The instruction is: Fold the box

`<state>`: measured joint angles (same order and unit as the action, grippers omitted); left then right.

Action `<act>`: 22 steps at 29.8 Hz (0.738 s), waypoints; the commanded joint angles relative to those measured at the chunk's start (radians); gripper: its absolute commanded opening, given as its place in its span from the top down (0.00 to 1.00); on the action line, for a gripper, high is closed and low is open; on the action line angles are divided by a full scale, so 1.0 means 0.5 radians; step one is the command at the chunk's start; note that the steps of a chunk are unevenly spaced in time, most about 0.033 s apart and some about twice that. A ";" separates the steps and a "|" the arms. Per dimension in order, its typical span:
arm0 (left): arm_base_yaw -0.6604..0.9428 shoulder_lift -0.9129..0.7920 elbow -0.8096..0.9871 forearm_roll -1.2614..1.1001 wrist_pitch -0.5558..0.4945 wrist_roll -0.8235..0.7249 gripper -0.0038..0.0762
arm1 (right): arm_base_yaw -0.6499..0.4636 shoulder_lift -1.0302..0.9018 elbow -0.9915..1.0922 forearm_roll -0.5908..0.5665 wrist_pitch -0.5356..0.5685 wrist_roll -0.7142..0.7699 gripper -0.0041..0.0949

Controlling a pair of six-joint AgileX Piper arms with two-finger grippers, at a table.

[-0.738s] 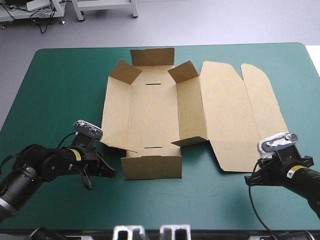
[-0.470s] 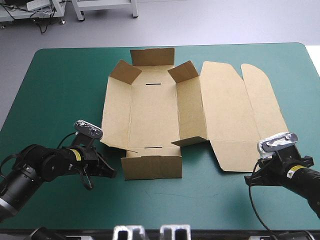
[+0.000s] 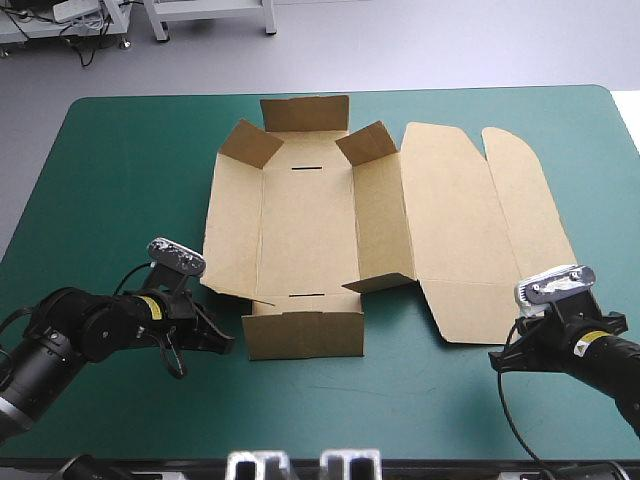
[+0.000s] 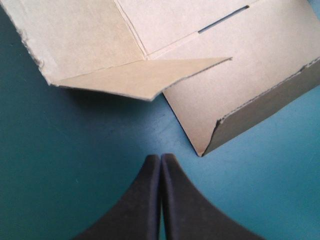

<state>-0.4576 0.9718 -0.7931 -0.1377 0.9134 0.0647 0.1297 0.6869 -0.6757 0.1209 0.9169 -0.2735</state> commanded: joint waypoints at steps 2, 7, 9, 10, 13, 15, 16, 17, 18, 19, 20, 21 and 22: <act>-0.007 -0.027 -0.192 0.045 -0.097 0.008 0.96 | 0.001 -0.003 -0.045 0.016 -0.107 -0.010 0.98; -0.007 0.014 -0.383 0.164 -0.174 0.008 0.96 | 0.001 -0.003 -0.045 0.021 -0.107 -0.010 0.98; -0.007 0.081 -0.464 0.184 -0.170 0.008 0.96 | 0.001 -0.003 -0.045 0.042 -0.107 -0.010 0.98; -0.007 0.125 -0.495 0.193 -0.170 0.008 0.96 | 0.001 -0.003 -0.045 0.047 -0.107 -0.010 0.98; -0.007 0.297 -0.611 0.257 -0.170 0.008 0.96 | 0.001 -0.003 -0.045 0.055 -0.107 -0.010 0.98; -0.007 0.419 -0.683 0.334 -0.170 0.008 0.96 | 0.001 -0.003 -0.045 0.055 -0.107 -0.010 0.98; -0.007 0.475 -0.724 0.365 -0.170 0.008 0.96 | 0.001 -0.003 -0.045 0.055 -0.107 -0.010 0.98; -0.007 0.558 -0.764 0.410 -0.170 0.008 0.96 | 0.001 -0.003 -0.045 0.055 -0.107 -0.010 0.98; -0.007 0.612 -0.806 0.432 -0.170 0.003 0.96 | 0.001 -0.003 -0.045 0.055 -0.107 -0.010 0.98; -0.007 0.675 -0.840 0.436 -0.170 -0.006 0.96 | 0.001 -0.003 -0.045 0.055 -0.107 -0.010 0.98; -0.007 0.733 -0.888 0.432 -0.170 -0.014 0.96 | 0.001 -0.003 -0.045 0.055 -0.107 -0.010 0.98; -0.007 0.784 -0.918 0.426 -0.170 -0.014 0.96 | 0.001 -0.003 -0.045 0.055 -0.107 -0.010 0.98; -0.007 0.827 -0.949 0.410 -0.175 -0.014 0.96 | 0.001 -0.003 -0.045 0.055 -0.107 -0.010 0.98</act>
<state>-0.4576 1.3588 -1.1973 0.0684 0.8757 0.0672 0.1297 0.6869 -0.6757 0.1363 0.9169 -0.2735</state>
